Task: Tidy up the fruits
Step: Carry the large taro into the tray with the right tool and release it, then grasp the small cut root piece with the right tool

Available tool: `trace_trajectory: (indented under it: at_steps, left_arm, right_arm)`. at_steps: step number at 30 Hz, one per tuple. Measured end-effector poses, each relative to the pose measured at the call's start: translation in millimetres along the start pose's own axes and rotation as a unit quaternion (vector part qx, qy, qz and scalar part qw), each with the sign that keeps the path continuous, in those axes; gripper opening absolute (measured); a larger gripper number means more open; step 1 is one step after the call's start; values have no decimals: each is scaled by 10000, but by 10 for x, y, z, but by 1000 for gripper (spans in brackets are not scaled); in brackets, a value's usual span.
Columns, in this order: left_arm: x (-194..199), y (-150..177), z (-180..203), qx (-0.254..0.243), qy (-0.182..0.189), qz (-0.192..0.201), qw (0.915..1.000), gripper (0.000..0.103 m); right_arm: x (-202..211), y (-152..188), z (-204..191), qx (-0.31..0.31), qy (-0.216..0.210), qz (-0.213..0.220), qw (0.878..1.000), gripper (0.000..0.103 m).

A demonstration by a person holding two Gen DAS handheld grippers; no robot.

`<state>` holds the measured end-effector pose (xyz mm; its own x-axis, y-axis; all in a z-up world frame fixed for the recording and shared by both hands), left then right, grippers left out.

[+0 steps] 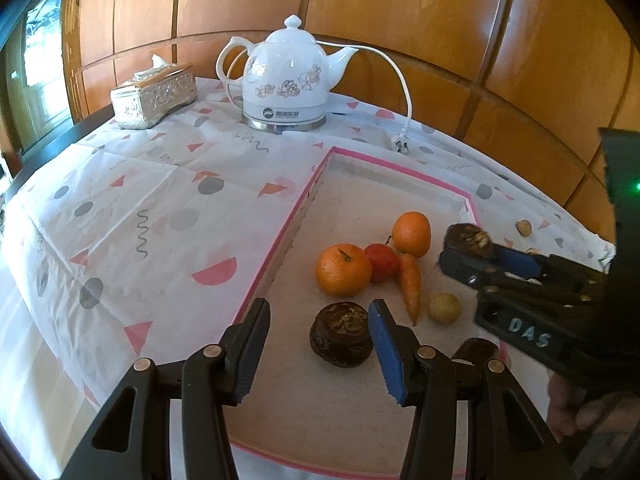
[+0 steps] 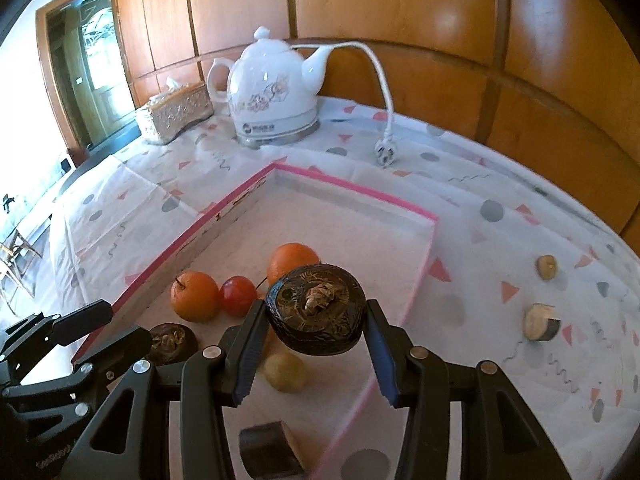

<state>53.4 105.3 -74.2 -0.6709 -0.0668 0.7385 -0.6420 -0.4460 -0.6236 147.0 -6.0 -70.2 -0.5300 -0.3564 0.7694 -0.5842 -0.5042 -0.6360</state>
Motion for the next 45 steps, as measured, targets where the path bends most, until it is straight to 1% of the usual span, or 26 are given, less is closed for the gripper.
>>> trace_trajectory:
  at_steps: [3,5,8,9,11,16,20,30,34,36,40,45]
  left_arm:
    - [-15,-5,2,-9,-4,-14,10000,52]
    - [-21,-4,8,-13,-7,-24,10000,52]
    - [-22,-5,45,-60,7,-24,10000,52]
    - [-21,-3,58,-73,11,-24,10000,52]
    - [-10,-5,97,-123,34,-20,9999,52]
    - [8,-2,202,-252,72,-16,9997,52]
    - [12,13,290,-353,109,-32,9993,52]
    - [14,89,522,-624,275,-118,9976,53]
    - [3,145,630,-746,404,-191,9962,53]
    - [1,185,688,-843,449,-202,9952,53]
    - [-1,254,755,-933,542,-251,9938,53]
    - [-14,276,771,-938,582,-263,9935,53]
  right_arm:
    - [-85,46,-20,-35,-63,-123,9999,49]
    - [-85,72,-6,-137,-100,-108,9998,50]
    - [1,92,45,-243,-65,38,9997,51]
    - [42,90,62,-291,-100,106,9995,53]
    - [105,80,90,-375,-151,198,9990,54]
    - [264,112,256,-584,46,366,9976,54]
    - [341,218,462,-852,195,374,9955,54]
    - [415,699,958,-1536,650,130,9859,54]
    - [437,889,1164,-1803,926,27,9792,54]
    - [459,977,1303,-1945,1137,-2,9743,54]
    - [452,1058,1531,-2166,1271,-24,9680,54]
    - [379,1048,1710,-2283,1267,-42,9653,54]
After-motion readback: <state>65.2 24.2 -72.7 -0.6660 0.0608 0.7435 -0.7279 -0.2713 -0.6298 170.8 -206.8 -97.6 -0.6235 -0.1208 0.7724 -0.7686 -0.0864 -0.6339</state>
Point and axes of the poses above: each gripper's, at about its wrist camera, not at the fingertips, and x roughly against the way its jaws point, z to its right, y to its underside, the point moved 6 cm from there along -x, roughly the way its jaws point, and after that the axes turned 9 degrees about x, right-handed, at the moved point
